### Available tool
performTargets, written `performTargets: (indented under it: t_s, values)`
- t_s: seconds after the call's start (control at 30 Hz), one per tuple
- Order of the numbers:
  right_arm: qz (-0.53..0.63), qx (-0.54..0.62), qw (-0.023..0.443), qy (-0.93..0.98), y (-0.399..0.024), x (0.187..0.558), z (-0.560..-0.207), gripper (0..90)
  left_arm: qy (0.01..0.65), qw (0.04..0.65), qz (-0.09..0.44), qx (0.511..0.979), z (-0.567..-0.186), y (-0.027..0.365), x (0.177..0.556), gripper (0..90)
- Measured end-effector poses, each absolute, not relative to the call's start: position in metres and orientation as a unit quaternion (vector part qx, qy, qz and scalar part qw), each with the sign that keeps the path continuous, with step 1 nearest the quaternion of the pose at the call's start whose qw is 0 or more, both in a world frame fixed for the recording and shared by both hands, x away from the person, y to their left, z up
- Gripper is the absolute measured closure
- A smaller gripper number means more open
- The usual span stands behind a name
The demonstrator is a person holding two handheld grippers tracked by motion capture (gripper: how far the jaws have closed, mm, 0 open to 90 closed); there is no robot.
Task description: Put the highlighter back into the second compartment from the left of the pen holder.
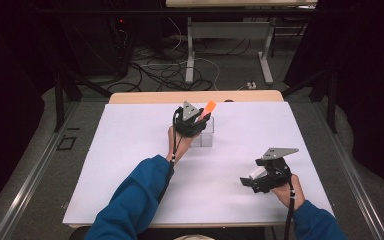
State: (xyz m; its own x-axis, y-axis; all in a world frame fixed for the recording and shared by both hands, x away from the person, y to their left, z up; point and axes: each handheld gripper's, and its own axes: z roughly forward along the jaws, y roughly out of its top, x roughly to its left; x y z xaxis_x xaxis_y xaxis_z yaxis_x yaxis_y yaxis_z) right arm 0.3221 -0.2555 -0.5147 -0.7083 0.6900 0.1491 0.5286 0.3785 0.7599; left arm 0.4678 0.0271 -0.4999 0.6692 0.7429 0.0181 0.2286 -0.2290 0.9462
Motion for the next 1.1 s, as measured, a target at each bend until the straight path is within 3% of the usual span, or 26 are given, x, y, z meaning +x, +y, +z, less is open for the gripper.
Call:
performTargets:
  t_s: [0.4, 0.67, 1.1]
  values:
    - [0.419, 0.368, 0.096, 0.825, -0.256, 0.323, -0.515, 2.7, 0.329, 0.501, 0.243, 0.763, -0.502, 0.04, 0.459, 63.1]
    - [0.422, 0.373, 0.098, 0.821, -0.255, 0.322, -0.514, 2.7, 0.32, 0.476, 0.236, 0.785, -0.49, 0.054, 0.439, 38.2]
    - [0.421, 0.374, 0.099, 0.821, -0.255, 0.322, -0.514, 2.6, 0.304, 0.446, 0.204, 0.817, -0.499, 0.082, 0.397, 20.9]
